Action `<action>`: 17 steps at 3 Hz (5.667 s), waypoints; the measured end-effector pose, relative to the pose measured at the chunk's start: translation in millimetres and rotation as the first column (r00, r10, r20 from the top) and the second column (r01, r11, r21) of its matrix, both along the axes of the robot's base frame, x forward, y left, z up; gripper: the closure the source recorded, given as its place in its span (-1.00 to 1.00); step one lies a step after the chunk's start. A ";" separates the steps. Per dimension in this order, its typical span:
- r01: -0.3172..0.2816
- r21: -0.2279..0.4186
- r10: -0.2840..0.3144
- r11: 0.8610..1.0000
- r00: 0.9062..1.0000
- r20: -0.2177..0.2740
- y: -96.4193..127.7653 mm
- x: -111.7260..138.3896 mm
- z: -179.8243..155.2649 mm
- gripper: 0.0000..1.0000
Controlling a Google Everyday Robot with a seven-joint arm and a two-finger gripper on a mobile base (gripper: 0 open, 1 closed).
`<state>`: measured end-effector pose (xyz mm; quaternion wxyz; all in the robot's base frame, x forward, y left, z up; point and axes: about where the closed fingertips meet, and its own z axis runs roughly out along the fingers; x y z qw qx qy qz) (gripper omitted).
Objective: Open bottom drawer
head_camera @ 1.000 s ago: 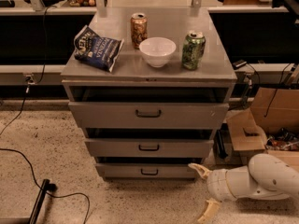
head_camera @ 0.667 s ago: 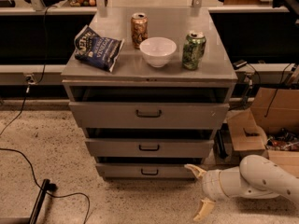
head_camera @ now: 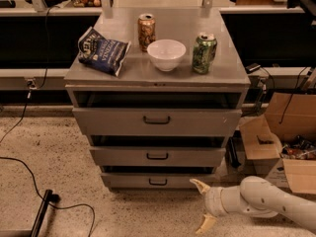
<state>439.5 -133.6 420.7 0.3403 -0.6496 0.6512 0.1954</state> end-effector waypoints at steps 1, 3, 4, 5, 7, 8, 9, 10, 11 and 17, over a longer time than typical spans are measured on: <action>0.000 0.000 0.000 1.000 1.000 0.000 0.0 0.0 0.0 -1.00; -0.003 -0.037 0.005 0.999 1.000 0.031 -12.7 18.0 -31.6 -1.00; 0.025 -0.186 -0.011 0.982 0.997 0.076 -34.1 41.4 -60.2 -1.00; 0.034 -0.196 -0.017 0.980 0.996 0.088 -36.5 48.9 -67.0 -1.00; 0.069 -0.158 -0.062 0.985 0.997 0.052 -51.0 100.5 -128.3 -1.00; 0.147 -0.171 -0.142 0.974 0.989 0.044 -85.2 138.8 -165.9 -1.00; 0.208 -0.162 -0.197 0.965 0.977 0.081 -98.3 153.8 -175.3 -1.00; 0.205 -0.181 -0.194 0.962 0.978 0.080 -95.7 154.2 -178.8 -1.00; 0.189 -0.239 -0.180 0.952 0.982 0.059 -89.2 155.9 -203.6 -1.00; 0.138 -0.243 -0.125 0.960 0.990 0.068 -55.0 205.2 -235.2 -0.80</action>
Offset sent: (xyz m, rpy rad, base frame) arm 0.0028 -0.0093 -0.0026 0.0748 0.0253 -0.0086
